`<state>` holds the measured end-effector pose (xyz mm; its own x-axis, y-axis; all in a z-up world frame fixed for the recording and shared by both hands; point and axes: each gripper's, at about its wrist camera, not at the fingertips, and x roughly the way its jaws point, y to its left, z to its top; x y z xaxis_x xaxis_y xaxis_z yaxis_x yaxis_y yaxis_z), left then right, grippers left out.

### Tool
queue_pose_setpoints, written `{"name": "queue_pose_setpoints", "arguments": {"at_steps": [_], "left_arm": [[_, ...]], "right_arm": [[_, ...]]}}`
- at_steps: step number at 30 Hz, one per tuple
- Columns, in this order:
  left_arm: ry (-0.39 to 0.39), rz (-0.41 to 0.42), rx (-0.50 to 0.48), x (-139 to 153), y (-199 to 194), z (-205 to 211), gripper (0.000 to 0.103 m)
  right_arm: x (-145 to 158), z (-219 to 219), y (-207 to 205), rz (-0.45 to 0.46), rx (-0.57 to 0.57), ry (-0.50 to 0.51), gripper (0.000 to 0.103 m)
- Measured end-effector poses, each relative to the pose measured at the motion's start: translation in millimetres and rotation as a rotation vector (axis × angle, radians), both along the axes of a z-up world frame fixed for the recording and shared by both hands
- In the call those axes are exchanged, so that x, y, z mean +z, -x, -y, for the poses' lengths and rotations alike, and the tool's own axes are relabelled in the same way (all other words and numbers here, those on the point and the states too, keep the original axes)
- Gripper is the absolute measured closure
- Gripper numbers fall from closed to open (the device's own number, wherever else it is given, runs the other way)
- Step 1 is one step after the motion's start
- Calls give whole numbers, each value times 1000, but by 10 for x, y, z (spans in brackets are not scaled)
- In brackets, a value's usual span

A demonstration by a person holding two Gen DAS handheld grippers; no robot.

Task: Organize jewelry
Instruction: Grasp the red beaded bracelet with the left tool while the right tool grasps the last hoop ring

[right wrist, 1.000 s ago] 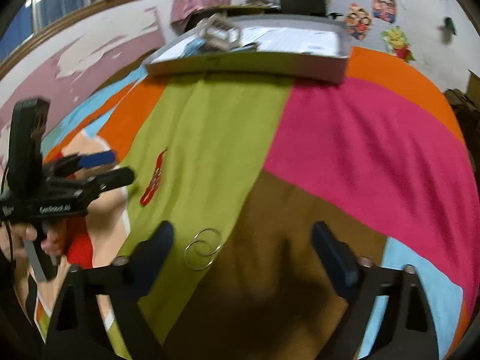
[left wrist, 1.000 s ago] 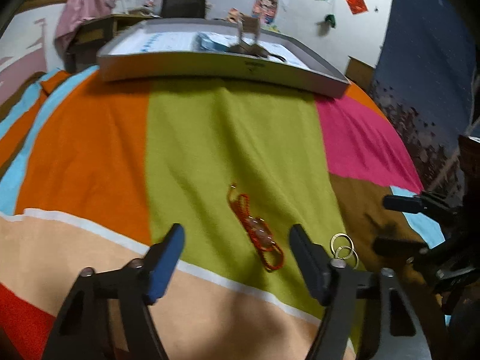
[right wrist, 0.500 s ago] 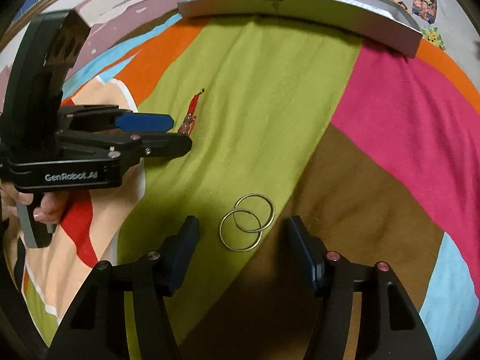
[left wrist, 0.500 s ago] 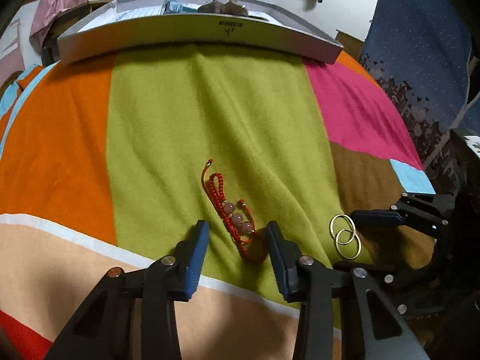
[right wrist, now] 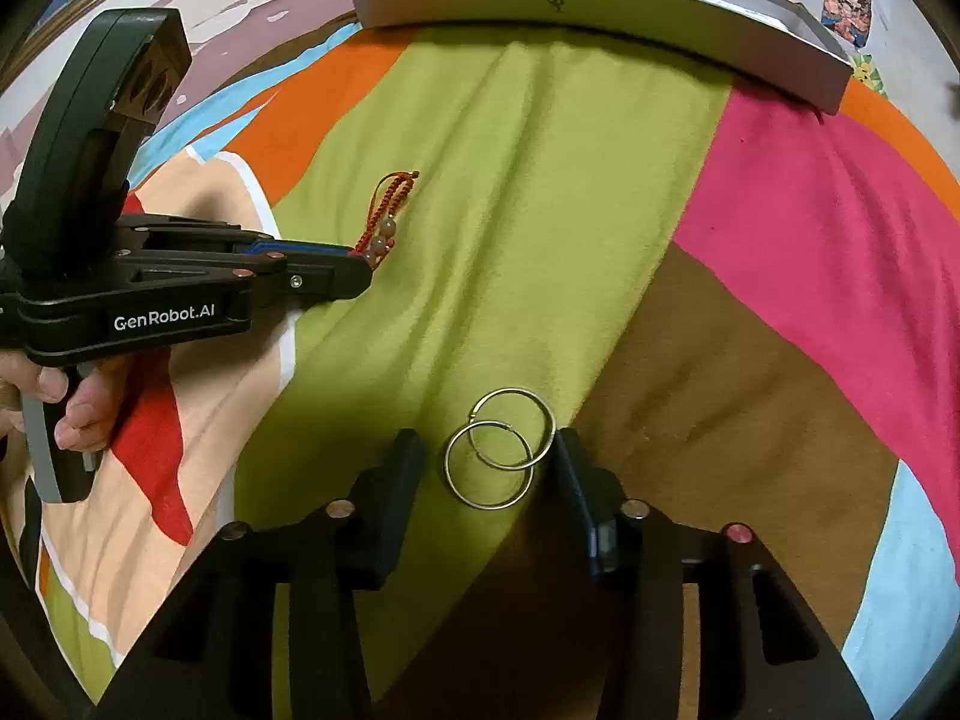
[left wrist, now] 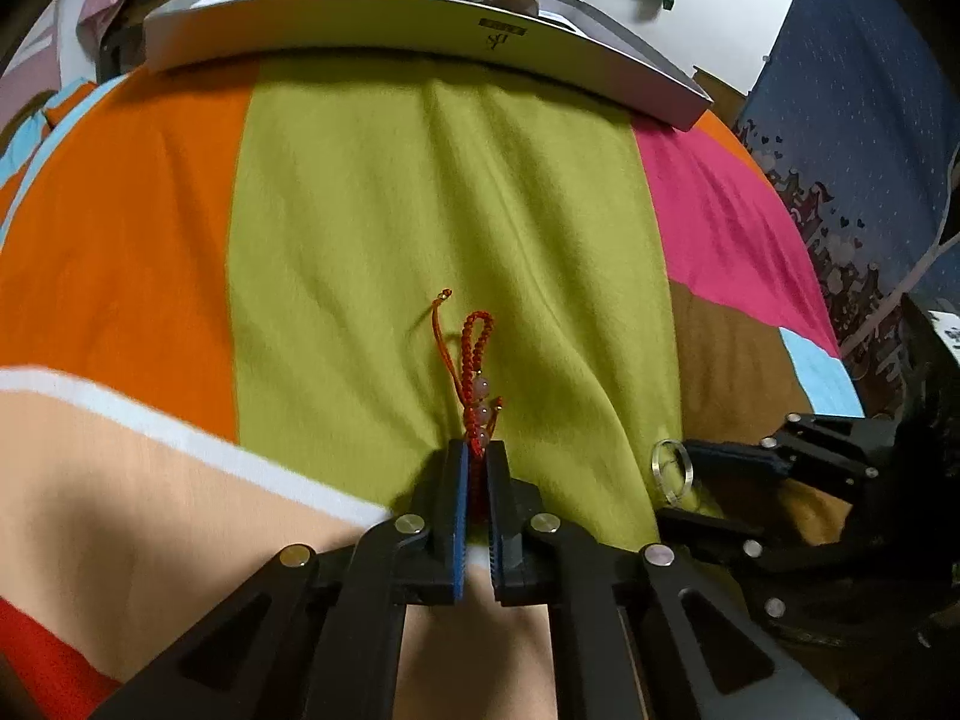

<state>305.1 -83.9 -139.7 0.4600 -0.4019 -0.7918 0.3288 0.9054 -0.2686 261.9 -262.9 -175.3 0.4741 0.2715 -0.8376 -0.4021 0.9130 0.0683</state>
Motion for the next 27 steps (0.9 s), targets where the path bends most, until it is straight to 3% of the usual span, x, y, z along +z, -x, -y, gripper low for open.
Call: {"name": "queue_pose_setpoints", "arguments": {"at_steps": [4,9,17,27], "left_arm": [[18,-26,17,4,76,-14,97],[34,-18,63,60,189,-55,98],[44,76,88,383,289,-90,98],[-3,177,104,842,175,-63,98]], "right_arm": [[-13,-73,-14,6,20,5,76],[18,-104,10,29,19,1,77],[308,-64,81,157,14,-9,77],[742,170,40,309,-54,-85,77]]}}
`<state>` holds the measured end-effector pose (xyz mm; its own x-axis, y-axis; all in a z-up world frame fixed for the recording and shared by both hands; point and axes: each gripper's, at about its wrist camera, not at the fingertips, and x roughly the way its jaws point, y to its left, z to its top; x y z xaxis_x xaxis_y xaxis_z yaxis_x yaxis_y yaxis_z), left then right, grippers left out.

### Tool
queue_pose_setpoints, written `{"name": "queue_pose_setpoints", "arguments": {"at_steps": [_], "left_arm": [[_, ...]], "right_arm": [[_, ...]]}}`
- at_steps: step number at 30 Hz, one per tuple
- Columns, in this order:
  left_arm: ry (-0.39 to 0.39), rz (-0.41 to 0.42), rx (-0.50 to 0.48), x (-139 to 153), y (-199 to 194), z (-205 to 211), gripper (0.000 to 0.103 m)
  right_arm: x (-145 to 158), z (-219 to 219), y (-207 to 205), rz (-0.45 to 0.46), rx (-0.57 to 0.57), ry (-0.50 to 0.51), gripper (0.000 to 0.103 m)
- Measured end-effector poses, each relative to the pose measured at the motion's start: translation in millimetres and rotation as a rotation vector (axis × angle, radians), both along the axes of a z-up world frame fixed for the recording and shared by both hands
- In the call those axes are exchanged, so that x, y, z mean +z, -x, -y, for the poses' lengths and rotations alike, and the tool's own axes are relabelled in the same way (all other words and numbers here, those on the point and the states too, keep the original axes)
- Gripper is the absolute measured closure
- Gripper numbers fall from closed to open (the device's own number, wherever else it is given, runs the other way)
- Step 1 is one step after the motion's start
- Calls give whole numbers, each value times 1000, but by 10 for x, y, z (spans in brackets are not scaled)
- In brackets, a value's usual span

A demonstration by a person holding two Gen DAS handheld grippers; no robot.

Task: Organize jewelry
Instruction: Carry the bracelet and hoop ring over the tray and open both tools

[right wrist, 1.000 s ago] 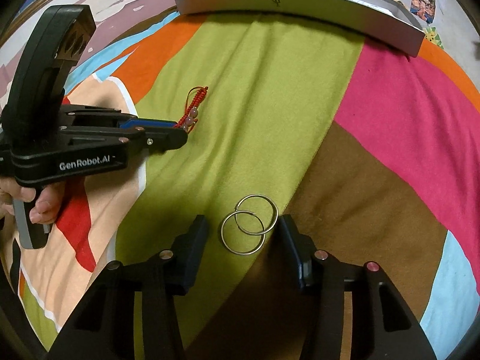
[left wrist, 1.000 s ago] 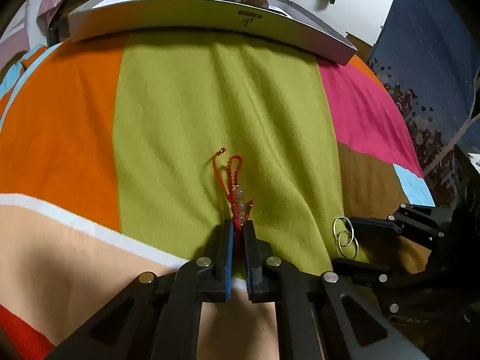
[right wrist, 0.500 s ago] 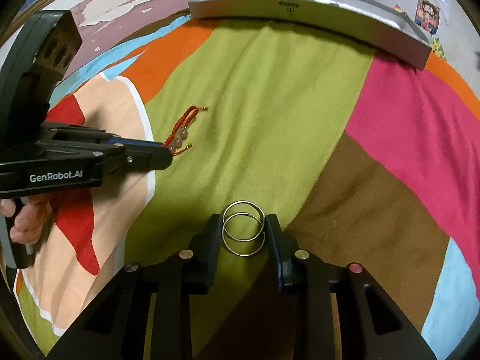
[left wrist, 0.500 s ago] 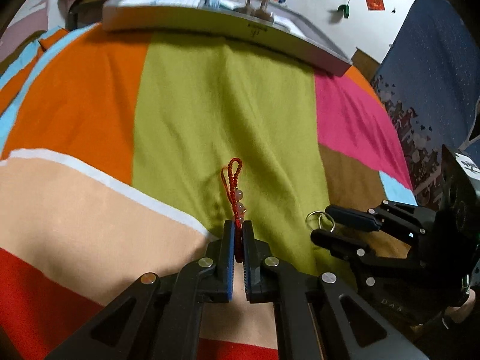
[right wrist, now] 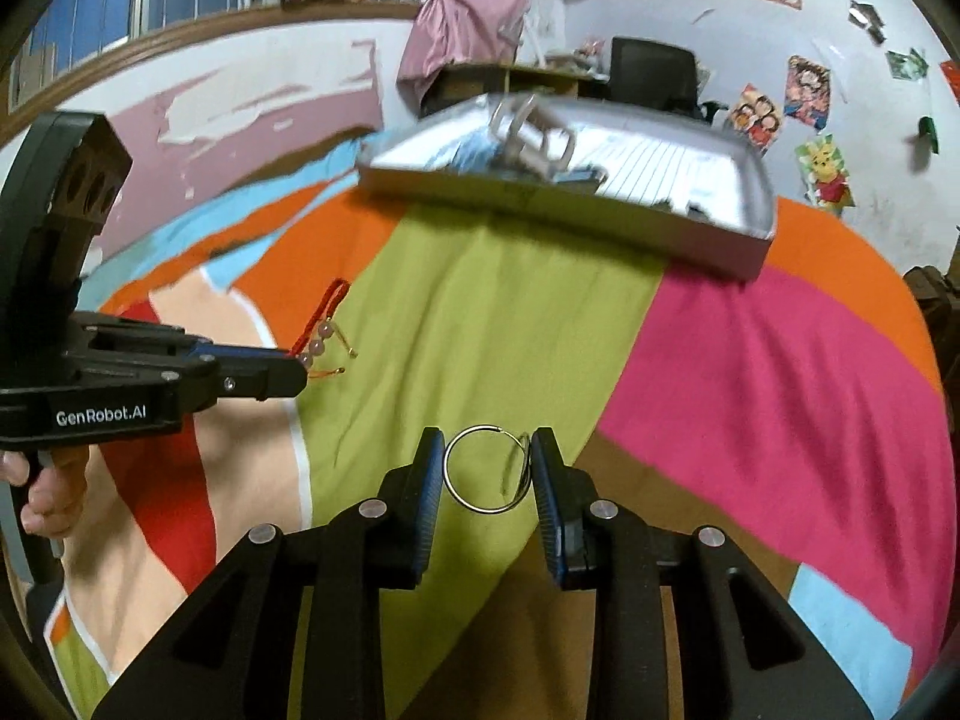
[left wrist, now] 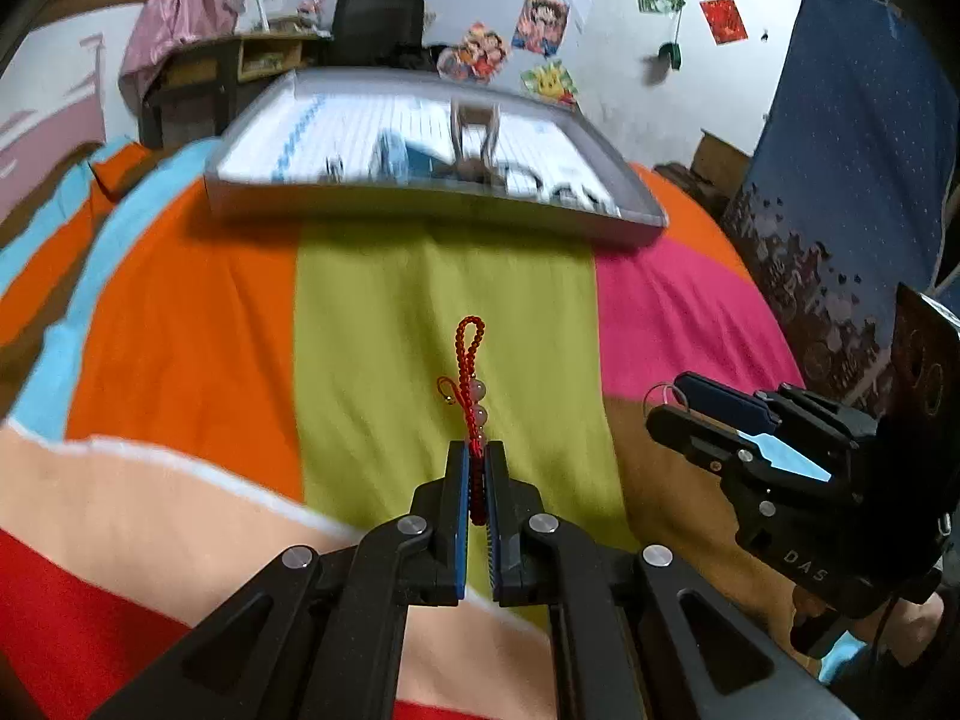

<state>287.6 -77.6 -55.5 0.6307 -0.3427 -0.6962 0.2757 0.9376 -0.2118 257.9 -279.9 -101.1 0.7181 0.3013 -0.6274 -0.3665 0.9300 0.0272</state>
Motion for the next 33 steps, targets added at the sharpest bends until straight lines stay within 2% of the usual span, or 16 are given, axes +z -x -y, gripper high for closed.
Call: {"name": "queue_pose_setpoints", "arguments": {"at_steps": [7,13,17,22,27,33], "left_arm": [[-18,99,42,393,-391,-20,98],[19,174,101,720,-961,-165,98],[20,161,119,734,-1347,-201,98],[31,80,160,528,-1717,-296,98],[36,37,177,365,-1816,-345,97],[22,14,204,276,-1835,-362,97]], "right_arm": [[294,75,-252,114,-32,-40,77],[675,111,-743,244,-64,-106,77],[793,105,-1109,289,-83,-121,77],[734,67,-1506,284,-108,-150,77],[421,-7,-1737,213,-118,-151,77],[220,-91,-1827,159,-121,-135,76]]}}
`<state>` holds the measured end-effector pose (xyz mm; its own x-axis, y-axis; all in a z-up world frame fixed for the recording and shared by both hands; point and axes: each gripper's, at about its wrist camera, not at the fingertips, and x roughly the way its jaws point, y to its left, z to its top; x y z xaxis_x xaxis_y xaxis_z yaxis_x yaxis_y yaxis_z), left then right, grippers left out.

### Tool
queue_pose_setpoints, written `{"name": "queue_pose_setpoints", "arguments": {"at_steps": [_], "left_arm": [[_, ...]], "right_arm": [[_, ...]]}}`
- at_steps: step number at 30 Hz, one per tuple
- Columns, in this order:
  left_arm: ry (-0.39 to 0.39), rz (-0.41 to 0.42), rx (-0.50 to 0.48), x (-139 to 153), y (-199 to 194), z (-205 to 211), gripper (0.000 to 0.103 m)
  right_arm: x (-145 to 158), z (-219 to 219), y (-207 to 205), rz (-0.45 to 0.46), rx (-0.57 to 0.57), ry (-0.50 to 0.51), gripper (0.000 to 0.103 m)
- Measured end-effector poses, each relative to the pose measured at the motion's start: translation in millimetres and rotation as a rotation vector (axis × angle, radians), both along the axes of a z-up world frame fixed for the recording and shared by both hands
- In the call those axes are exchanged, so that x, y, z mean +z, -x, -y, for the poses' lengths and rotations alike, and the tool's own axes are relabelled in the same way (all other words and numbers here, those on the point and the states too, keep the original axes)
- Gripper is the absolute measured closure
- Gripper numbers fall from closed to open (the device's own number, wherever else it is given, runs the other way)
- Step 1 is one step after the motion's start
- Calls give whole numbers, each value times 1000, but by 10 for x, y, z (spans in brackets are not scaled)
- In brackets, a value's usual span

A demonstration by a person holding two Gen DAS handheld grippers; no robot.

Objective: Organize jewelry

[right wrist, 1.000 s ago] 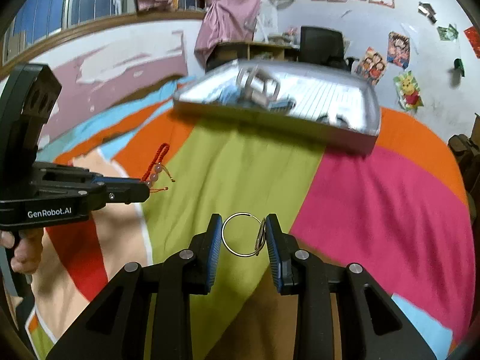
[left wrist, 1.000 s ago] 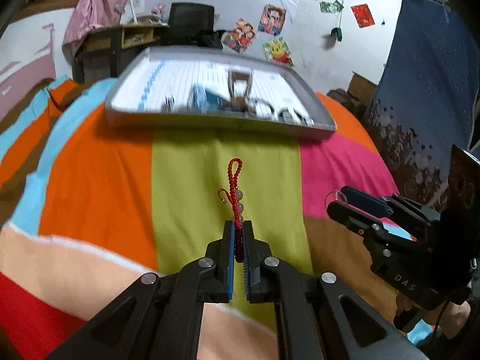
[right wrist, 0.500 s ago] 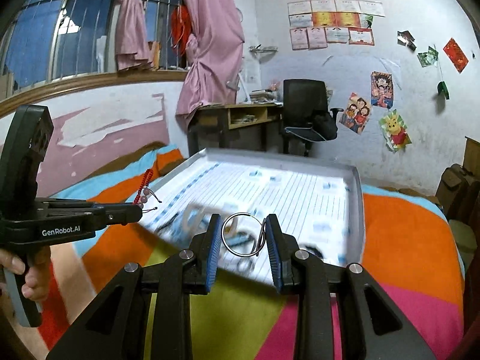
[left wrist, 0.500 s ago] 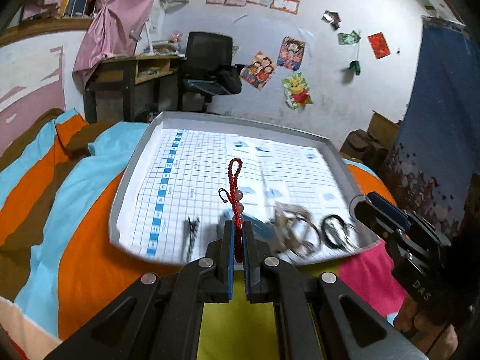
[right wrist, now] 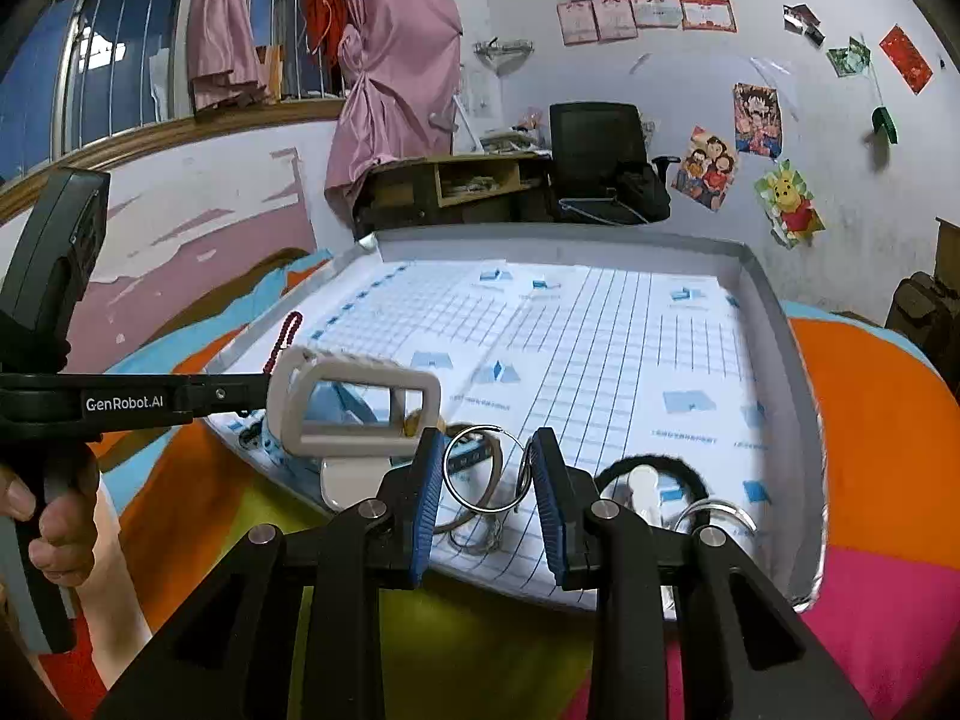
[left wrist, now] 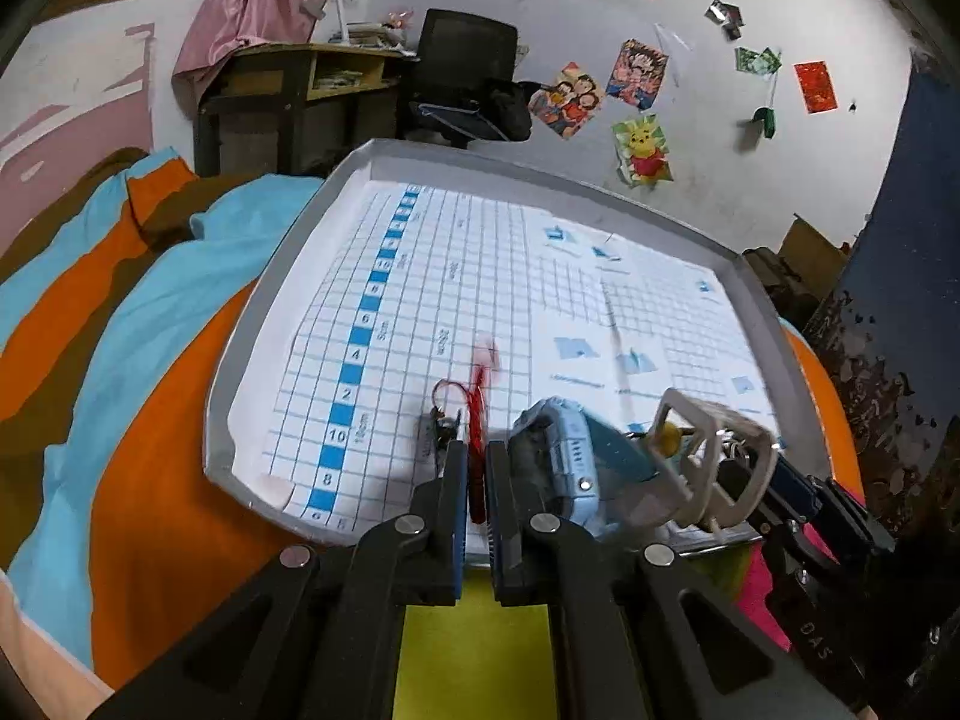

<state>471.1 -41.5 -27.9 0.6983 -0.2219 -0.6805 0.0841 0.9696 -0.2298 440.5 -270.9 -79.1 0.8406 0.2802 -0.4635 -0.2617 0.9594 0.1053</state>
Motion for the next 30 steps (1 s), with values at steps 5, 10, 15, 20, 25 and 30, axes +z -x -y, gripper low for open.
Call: {"name": "queue_pose_setpoints", "arguments": {"at_steps": [5,10,15,20,25,30], "left_arm": [[-6,-17,24,-21,-3,-56,95],[-15,14,43,34,117,-95,73],[-13,139,73,238,397,-156,30],[-49,217,61,462,674,-141,17],[-39,319,95,691,1031,-216,4],[-30,410,130,860,1422,-277,0]], "right_arm": [[-40,-27,2,-14,-8,6,74],[-12,-13,54,-10,-20,-2,64],[85,56,149,12,-45,-23,64],[268,148,311,46,-82,-67,50],[509,161,554,101,-90,-55,32],[762,156,823,148,-91,-69,19]]}}
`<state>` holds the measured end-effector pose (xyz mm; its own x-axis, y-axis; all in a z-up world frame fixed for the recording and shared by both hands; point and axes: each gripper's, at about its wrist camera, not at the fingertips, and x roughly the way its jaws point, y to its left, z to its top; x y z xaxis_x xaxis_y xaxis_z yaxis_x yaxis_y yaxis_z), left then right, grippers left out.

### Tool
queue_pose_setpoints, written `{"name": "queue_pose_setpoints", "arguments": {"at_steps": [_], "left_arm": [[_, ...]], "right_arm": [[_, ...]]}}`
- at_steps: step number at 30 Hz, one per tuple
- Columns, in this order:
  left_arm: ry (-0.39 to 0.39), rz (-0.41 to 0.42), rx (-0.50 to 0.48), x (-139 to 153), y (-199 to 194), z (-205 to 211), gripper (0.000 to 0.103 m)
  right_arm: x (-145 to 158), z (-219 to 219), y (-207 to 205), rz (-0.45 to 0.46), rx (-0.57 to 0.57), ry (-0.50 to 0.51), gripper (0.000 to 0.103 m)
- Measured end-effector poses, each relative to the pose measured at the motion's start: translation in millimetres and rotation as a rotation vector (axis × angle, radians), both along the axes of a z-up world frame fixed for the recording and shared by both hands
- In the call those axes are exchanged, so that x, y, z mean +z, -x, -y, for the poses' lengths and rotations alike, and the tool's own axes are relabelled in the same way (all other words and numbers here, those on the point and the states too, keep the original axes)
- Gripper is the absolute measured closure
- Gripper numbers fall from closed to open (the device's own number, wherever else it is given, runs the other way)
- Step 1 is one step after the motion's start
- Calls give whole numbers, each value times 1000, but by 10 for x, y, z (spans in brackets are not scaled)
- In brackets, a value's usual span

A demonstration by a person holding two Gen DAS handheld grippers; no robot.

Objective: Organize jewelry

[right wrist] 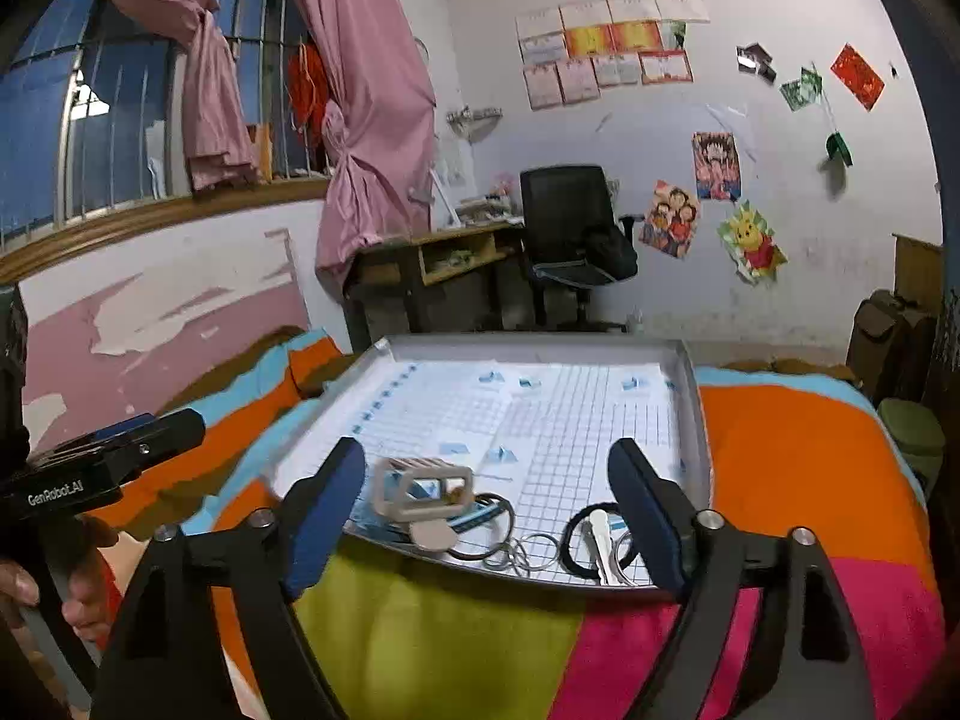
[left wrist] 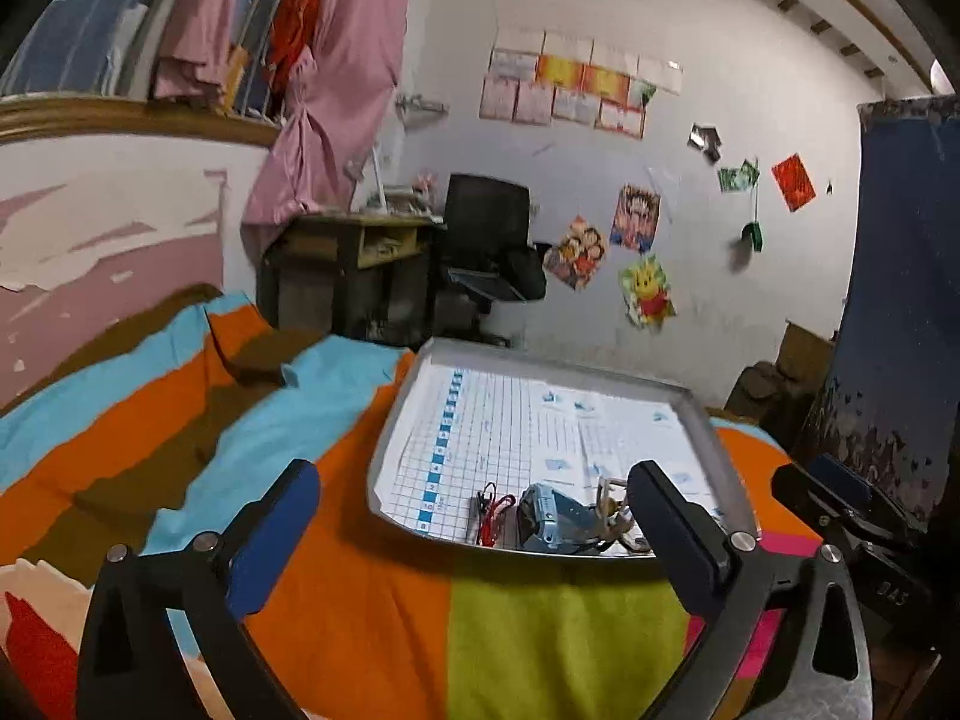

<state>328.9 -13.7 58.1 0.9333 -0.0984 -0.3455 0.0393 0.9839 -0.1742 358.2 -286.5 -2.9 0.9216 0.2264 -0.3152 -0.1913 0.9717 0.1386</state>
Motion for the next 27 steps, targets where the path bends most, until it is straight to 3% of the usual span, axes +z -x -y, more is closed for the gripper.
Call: {"name": "queue_pose_setpoints", "arguments": {"at_steps": [1,8,19,27], "left_arm": [[-3,9,4,21,63,-7,0],[-40,83,30,157,609,-22,0],[-28,153,53,244,1502,-102,0],[-47,181,62,152,2008,-162,0]], "right_arm": [[46,-4,57,9,0,3,13],[306,22,593,89,-2,-42,1],[451,-3,1487,156,-32,-64,1],[410,-26,2145,185,-55,-34,1]]}}
